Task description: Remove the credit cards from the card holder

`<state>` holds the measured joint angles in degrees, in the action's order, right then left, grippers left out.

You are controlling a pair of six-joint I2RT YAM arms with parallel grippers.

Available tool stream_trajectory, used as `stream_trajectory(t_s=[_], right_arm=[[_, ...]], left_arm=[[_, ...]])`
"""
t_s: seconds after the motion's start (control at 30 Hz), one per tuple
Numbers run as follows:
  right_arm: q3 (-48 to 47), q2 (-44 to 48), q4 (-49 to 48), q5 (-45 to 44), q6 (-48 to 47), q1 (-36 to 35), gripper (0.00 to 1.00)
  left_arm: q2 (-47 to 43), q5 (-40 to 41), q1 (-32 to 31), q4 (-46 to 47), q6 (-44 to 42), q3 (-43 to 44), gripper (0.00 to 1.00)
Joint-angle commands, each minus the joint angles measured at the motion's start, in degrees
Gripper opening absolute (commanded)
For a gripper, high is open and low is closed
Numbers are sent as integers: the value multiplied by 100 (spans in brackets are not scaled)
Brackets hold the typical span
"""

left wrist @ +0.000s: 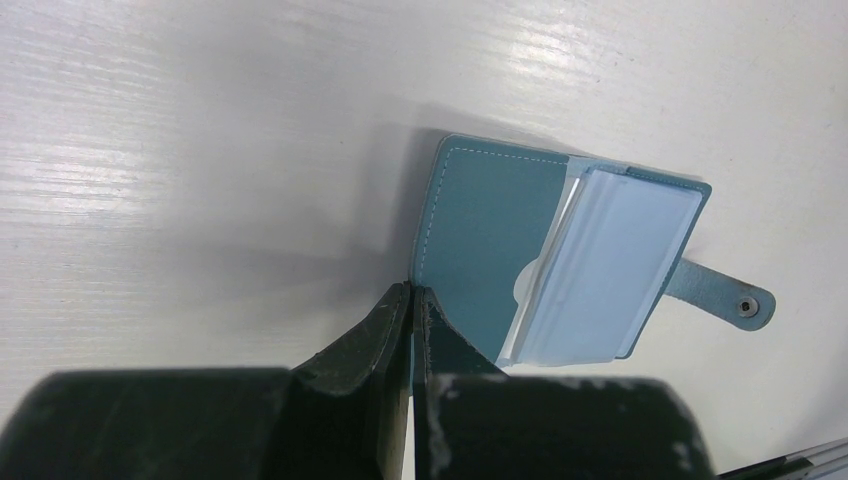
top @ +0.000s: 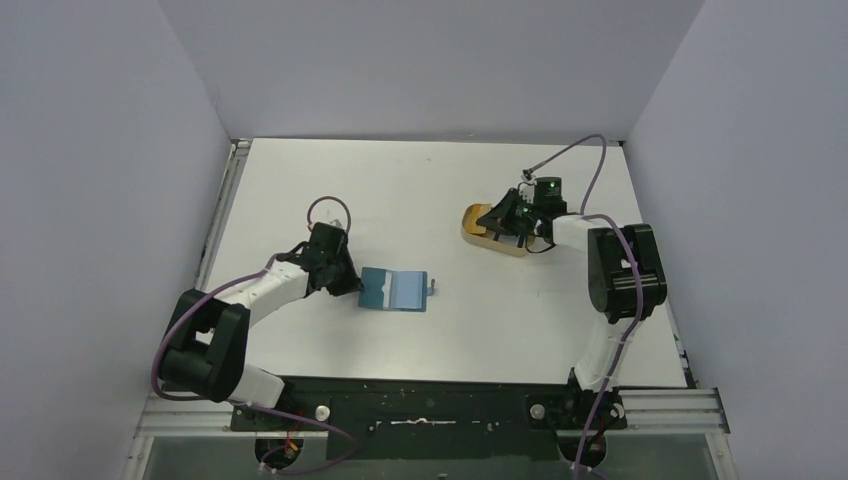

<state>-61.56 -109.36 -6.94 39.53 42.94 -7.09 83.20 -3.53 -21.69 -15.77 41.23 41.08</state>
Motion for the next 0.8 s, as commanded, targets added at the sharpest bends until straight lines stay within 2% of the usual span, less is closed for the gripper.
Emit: stream_trajectory(t_s=[0.0,0.77], right_arm=[[-157,-96,-132,-94,-78,25,0],[-206,-156,-89,-119,-94,154,0]], left_arm=[[-113,-7,58,49,-107,137,0],[-223,-52,199,12,-133,57,0]])
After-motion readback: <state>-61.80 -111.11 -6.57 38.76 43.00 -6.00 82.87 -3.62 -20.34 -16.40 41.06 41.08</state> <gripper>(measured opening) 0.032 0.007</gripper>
